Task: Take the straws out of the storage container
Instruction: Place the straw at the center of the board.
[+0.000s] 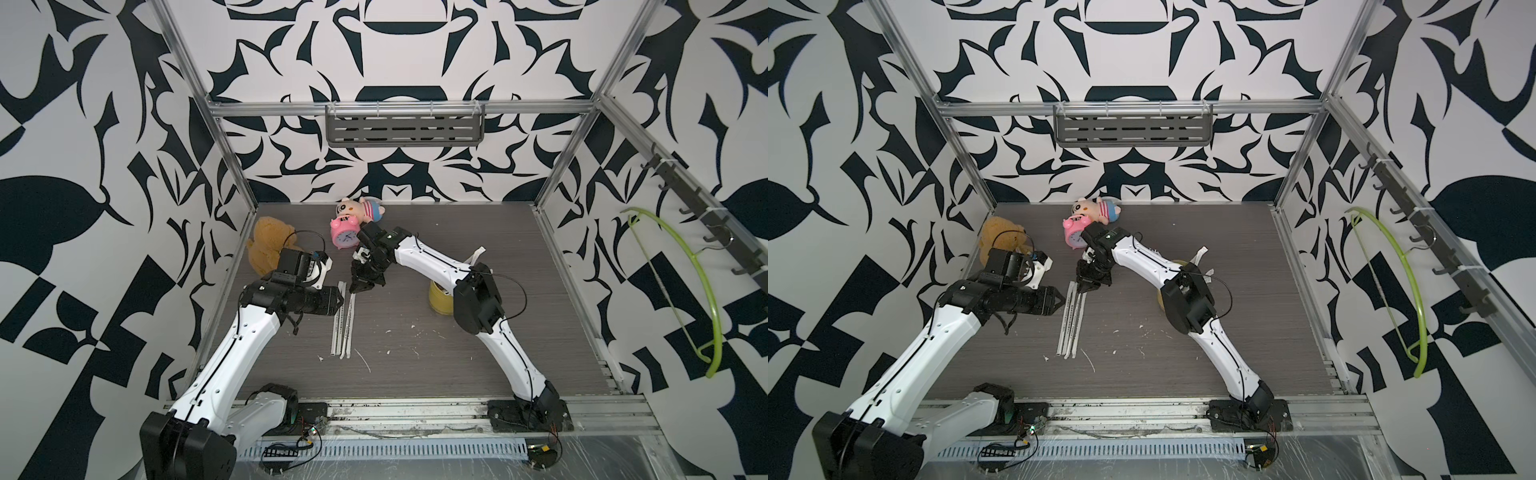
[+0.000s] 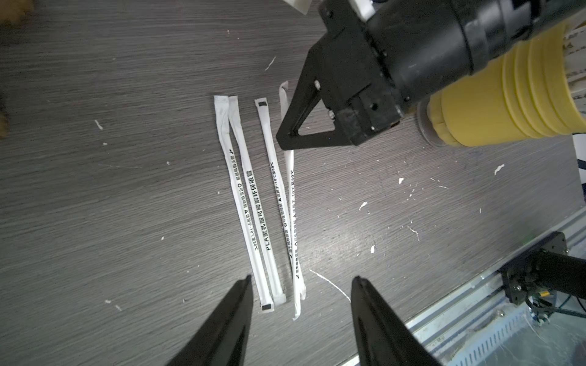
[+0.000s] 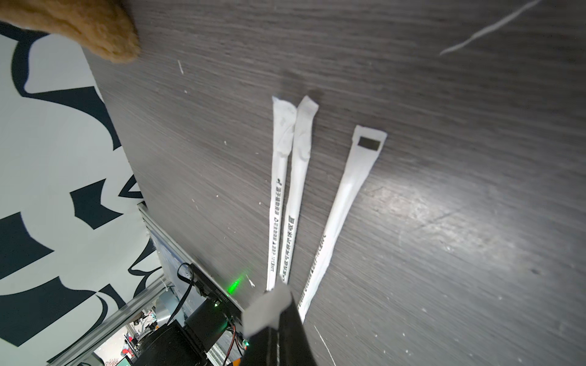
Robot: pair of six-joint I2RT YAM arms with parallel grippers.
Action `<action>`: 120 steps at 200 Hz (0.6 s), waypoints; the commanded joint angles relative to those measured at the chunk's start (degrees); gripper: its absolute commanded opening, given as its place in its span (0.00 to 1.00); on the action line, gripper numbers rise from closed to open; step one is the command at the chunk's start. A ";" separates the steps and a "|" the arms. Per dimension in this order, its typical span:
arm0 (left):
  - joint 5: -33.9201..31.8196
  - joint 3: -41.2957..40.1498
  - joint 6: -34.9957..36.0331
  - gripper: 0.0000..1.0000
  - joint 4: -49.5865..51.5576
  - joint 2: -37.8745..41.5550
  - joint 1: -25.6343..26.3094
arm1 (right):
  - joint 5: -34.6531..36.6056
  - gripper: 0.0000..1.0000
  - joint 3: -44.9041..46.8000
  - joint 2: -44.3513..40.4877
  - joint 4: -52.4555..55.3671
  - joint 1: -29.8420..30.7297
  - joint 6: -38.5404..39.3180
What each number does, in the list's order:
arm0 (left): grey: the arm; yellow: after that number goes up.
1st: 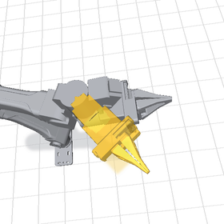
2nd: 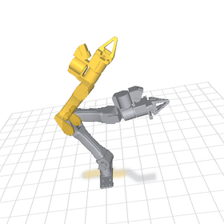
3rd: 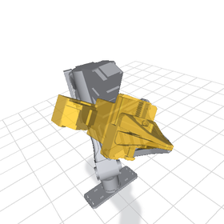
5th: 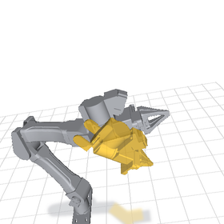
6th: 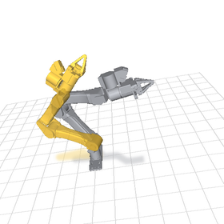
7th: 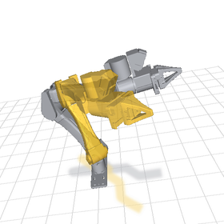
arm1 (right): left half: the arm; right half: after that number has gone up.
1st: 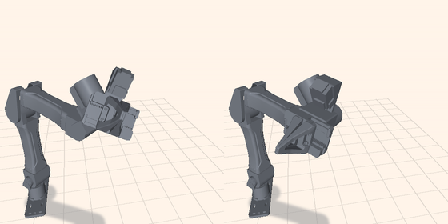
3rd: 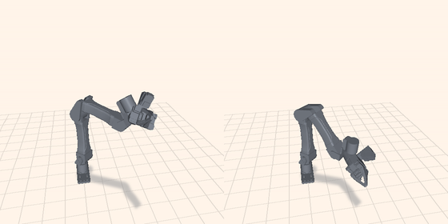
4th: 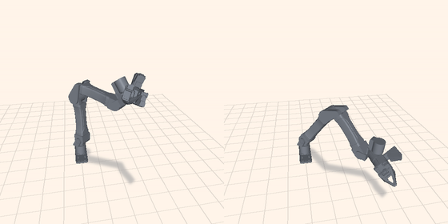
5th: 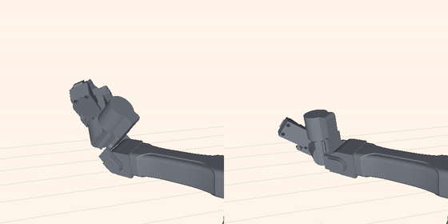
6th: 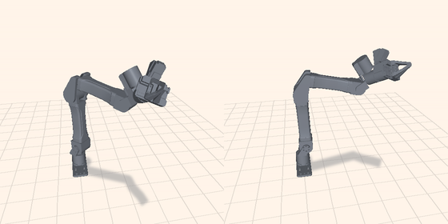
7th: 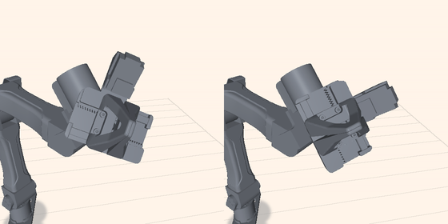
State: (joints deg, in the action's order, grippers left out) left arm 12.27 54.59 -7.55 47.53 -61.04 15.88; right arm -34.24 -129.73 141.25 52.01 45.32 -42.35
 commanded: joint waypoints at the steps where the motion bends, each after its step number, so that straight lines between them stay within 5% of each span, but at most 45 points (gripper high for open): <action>1: 1.91 -0.80 0.87 0.57 -0.42 0.81 -0.82 | 0.40 0.01 -3.27 -0.63 0.97 -0.02 1.25; 120: 3.50 -1.33 0.81 0.55 -2.18 1.31 -1.38 | 1.30 0.12 -12.56 5.58 5.08 -0.01 3.85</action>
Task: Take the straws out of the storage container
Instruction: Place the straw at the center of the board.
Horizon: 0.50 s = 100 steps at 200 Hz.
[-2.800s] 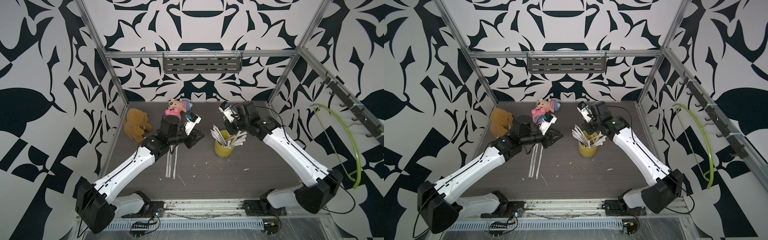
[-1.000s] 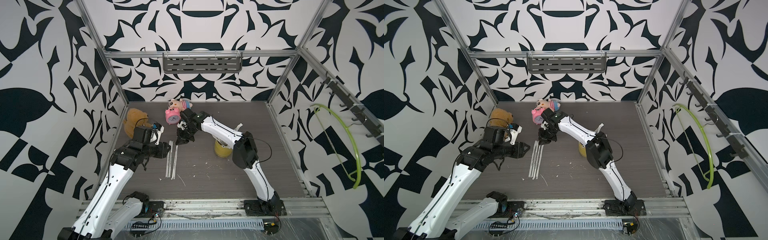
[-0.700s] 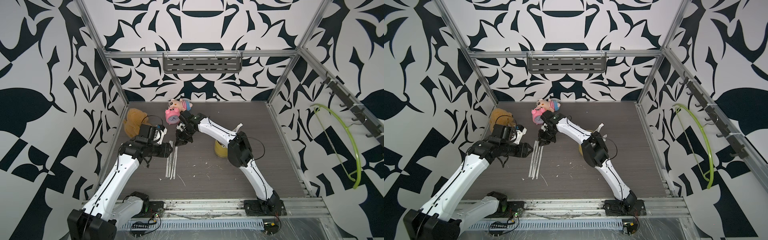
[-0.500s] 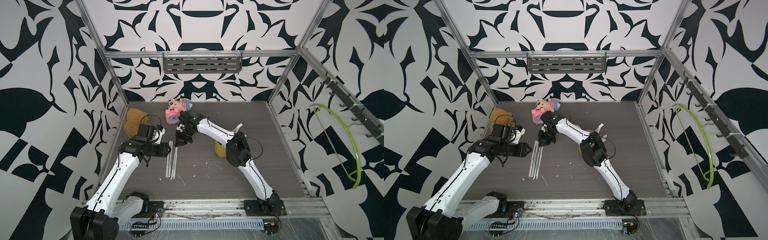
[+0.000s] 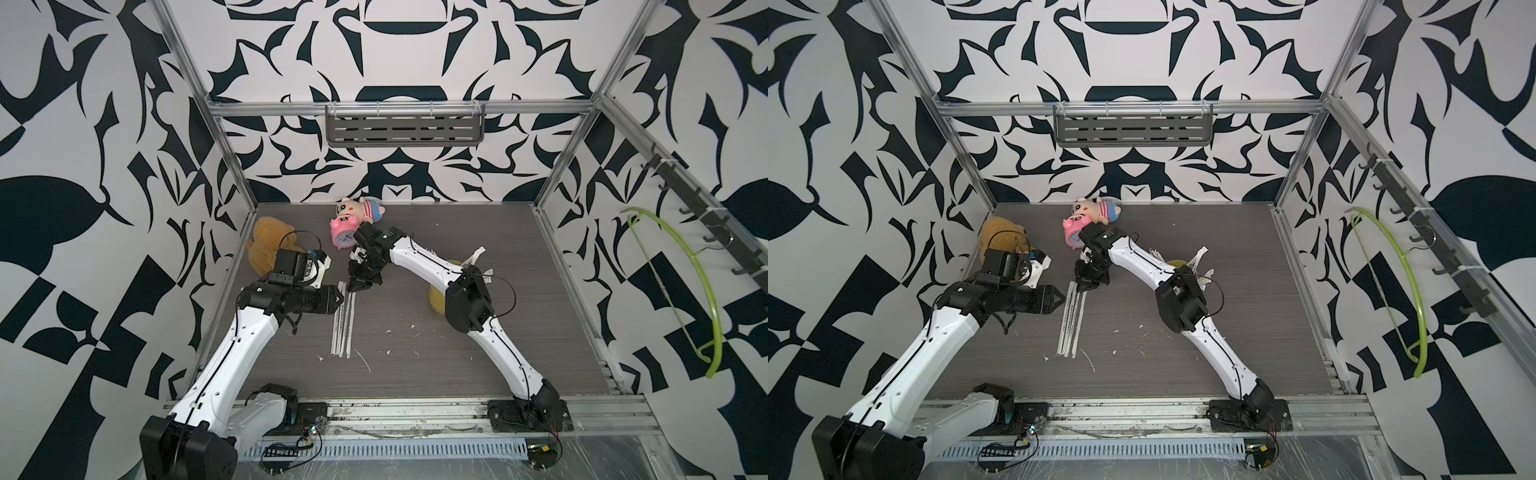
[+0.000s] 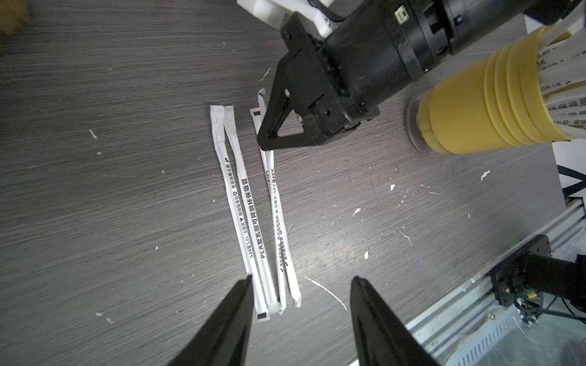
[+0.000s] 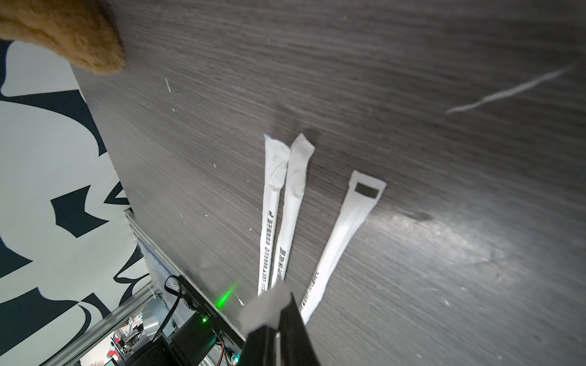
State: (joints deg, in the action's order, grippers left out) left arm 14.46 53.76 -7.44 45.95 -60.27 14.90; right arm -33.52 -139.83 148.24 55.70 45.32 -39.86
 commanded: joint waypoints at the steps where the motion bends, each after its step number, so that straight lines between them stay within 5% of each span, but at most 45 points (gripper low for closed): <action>1: 1.34 -0.50 0.69 0.56 -0.60 0.52 -0.39 | 0.57 0.12 -2.47 -1.44 1.36 0.01 1.36; 36: 1.76 -0.76 0.73 0.55 -0.87 0.89 -0.39 | 0.38 0.25 -3.29 -1.20 0.74 0.01 1.36; 100: 1.89 -0.84 0.72 0.55 -0.95 1.20 -0.75 | -0.59 0.24 -2.24 -2.77 -2.14 0.02 -0.28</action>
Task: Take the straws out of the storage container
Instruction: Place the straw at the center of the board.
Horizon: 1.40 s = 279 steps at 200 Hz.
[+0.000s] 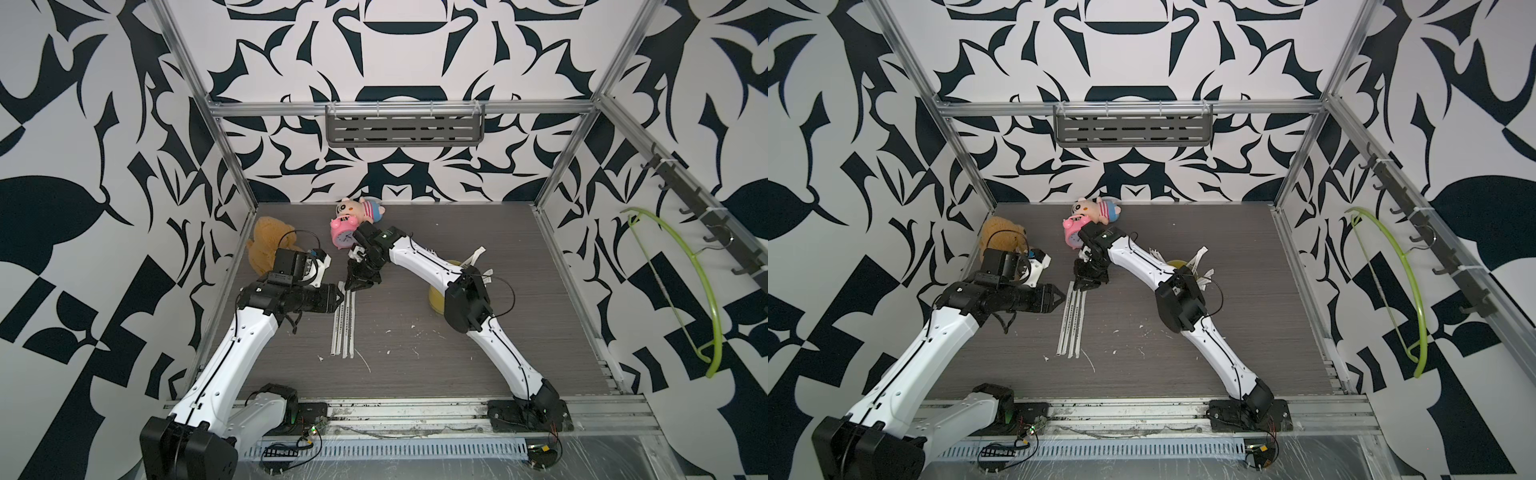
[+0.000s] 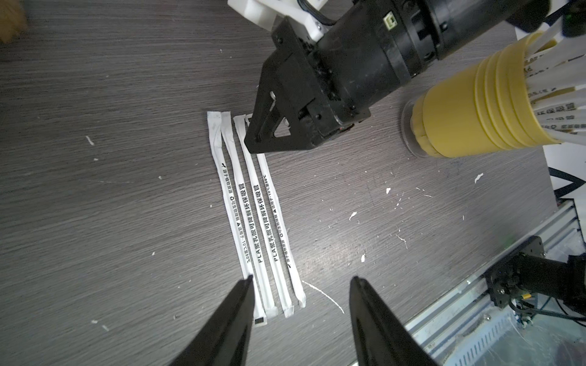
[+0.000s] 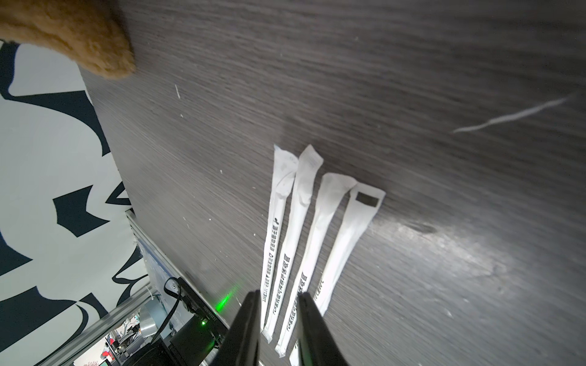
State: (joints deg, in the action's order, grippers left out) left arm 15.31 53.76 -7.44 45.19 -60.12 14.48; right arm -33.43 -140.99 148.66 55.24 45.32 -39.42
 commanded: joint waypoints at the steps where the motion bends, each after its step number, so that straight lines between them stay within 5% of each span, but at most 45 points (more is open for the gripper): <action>1: 1.04 -0.84 0.70 0.55 -0.23 1.05 -0.37 | -0.67 0.24 -1.06 -3.24 -1.74 0.03 -0.73; 37: 1.15 -0.36 1.46 0.52 -0.36 2.07 -0.41 | 0.03 0.24 -0.54 -7.47 -1.33 -1.03 0.18; 100: 5.27 2.16 -1.10 0.49 -7.29 8.17 0.08 | 6.31 0.24 3.78 -27.49 3.36 -6.97 6.45; 147: 1.80 5.16 -1.20 0.50 -16.75 6.60 10.73 | 15.22 0.29 9.88 -40.00 7.16 -9.96 13.46; 219: 1.53 22.51 11.92 0.49 -21.72 -15.93 24.42 | 27.85 0.26 33.58 -64.49 0.75 -14.80 20.88; 246: 5.34 29.66 13.93 0.50 -22.63 -24.17 25.57 | 32.05 0.48 43.00 -73.43 -2.34 -16.42 22.21; 279: 8.57 36.97 14.84 0.50 -22.65 -32.53 27.09 | 32.09 0.52 44.26 -77.06 4.08 -22.14 20.70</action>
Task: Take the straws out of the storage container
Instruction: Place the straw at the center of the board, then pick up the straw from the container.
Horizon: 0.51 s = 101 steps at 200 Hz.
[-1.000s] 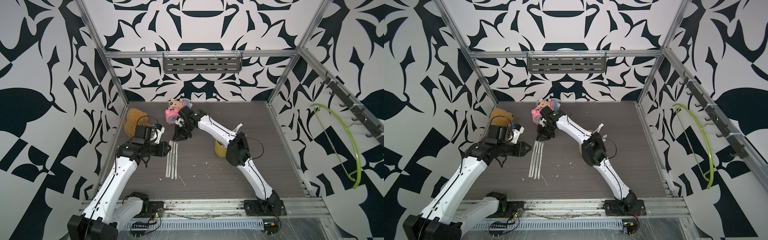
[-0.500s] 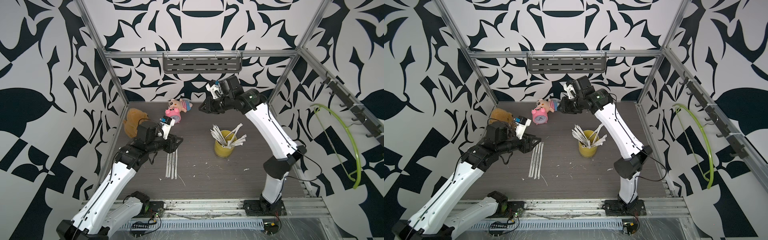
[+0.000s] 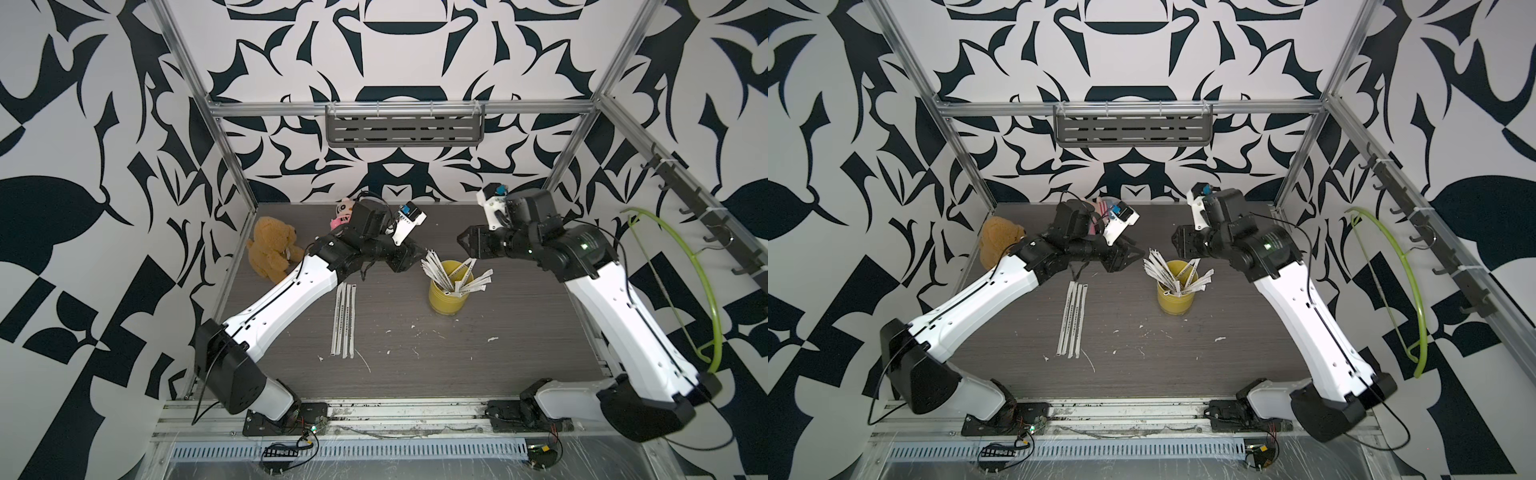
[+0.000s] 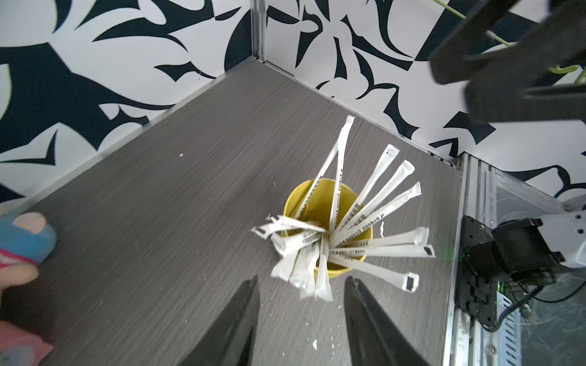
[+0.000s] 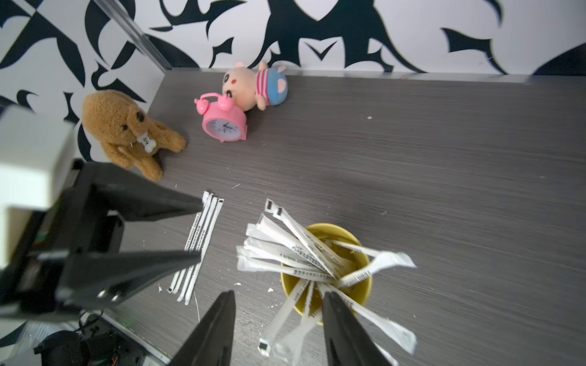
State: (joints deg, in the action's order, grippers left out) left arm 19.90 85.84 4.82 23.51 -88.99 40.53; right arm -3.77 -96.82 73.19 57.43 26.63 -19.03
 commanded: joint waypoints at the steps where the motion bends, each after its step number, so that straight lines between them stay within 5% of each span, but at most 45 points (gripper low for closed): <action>1: 4.08 5.05 2.61 0.50 -0.99 -3.83 1.08 | 2.40 0.53 0.11 -1.62 2.12 -3.57 0.26; 101: 9.46 25.05 9.07 0.45 5.04 -27.04 5.07 | -3.93 0.50 13.18 -9.85 2.42 -5.89 -0.57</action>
State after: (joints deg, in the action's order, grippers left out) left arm 27.40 107.31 10.59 24.80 -113.25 44.60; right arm -5.17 -85.36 65.43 61.87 20.84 -19.14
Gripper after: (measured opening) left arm 0.451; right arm 0.502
